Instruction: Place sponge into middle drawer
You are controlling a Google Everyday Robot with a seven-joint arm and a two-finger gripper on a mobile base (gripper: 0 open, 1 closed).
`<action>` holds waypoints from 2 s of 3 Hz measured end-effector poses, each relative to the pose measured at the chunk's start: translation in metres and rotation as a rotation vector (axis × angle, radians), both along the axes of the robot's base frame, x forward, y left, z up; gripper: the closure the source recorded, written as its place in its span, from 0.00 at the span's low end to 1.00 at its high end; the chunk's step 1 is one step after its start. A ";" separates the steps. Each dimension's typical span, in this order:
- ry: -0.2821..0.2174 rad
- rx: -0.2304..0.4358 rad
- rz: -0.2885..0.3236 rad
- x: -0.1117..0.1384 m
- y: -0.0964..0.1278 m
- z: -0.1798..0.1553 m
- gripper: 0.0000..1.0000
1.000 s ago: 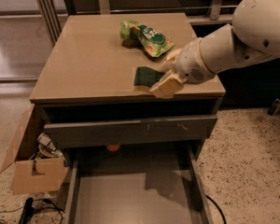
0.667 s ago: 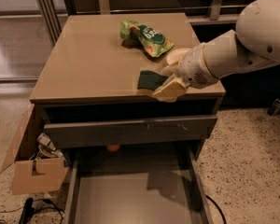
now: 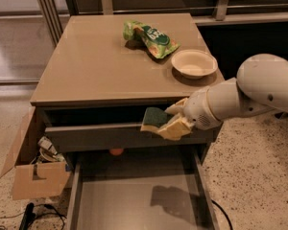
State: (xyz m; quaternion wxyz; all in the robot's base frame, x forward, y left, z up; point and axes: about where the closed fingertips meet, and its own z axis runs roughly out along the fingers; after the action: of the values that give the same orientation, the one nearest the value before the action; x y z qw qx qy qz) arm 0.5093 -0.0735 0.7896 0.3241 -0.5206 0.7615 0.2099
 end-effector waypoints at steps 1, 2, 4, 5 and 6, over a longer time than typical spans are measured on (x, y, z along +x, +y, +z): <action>0.047 -0.002 0.017 -0.020 0.014 -0.038 1.00; 0.105 -0.016 0.065 -0.042 0.038 -0.085 1.00; 0.143 0.017 0.067 -0.049 0.050 -0.105 1.00; 0.236 0.086 0.041 -0.072 0.068 -0.162 1.00; 0.279 0.134 0.000 -0.096 0.078 -0.221 1.00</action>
Offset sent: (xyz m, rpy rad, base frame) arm -0.0626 0.0639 -0.1372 -0.0295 0.1667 0.1158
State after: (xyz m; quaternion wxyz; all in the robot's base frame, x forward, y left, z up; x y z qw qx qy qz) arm 0.4130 0.0046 0.5686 0.2490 -0.4637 0.7833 0.3307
